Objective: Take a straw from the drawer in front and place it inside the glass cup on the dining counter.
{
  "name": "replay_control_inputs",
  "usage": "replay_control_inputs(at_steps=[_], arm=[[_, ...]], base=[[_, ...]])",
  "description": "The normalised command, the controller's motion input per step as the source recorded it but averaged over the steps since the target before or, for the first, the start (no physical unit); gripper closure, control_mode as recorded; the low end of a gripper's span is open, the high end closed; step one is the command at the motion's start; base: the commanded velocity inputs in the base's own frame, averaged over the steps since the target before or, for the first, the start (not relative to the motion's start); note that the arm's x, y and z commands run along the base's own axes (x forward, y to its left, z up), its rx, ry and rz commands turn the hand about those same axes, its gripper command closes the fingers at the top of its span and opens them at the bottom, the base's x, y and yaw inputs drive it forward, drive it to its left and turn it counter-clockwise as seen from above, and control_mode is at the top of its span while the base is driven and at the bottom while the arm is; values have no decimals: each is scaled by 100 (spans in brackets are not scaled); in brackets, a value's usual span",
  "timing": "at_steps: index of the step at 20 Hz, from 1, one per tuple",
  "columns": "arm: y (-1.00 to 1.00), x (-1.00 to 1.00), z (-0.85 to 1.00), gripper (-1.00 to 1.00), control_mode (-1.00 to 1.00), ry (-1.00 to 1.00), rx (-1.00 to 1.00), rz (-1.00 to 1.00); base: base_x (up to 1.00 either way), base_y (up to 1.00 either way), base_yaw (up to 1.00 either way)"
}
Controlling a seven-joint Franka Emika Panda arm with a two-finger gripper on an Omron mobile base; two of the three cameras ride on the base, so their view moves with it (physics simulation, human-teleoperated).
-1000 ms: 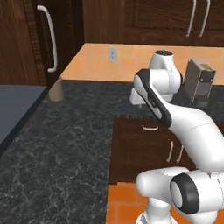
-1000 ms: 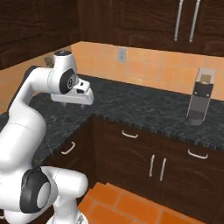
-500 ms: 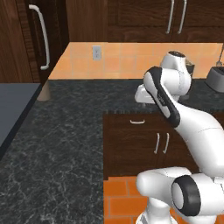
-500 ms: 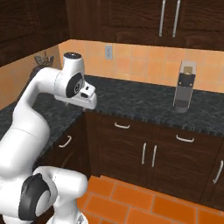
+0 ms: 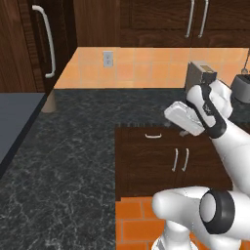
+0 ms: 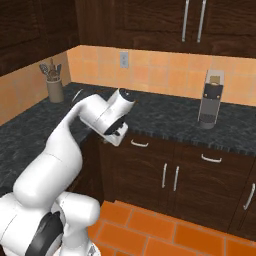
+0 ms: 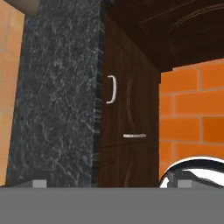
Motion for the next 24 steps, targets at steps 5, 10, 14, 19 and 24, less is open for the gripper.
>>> replay_control_inputs(at_steps=[5,10,14,19,24], arm=[[12,31,-74,-100,-100,1,29,3],[27,23,-77,-100,-100,0,21,5],[49,10,-62,-100,-100,1,21,6],[52,27,-61,-100,-100,3,18,4],[40,35,-54,-100,-100,1,16,3]], base=[[0,0,0],[0,0,0],[0,0,0],[0,0,0],[0,0,0]])
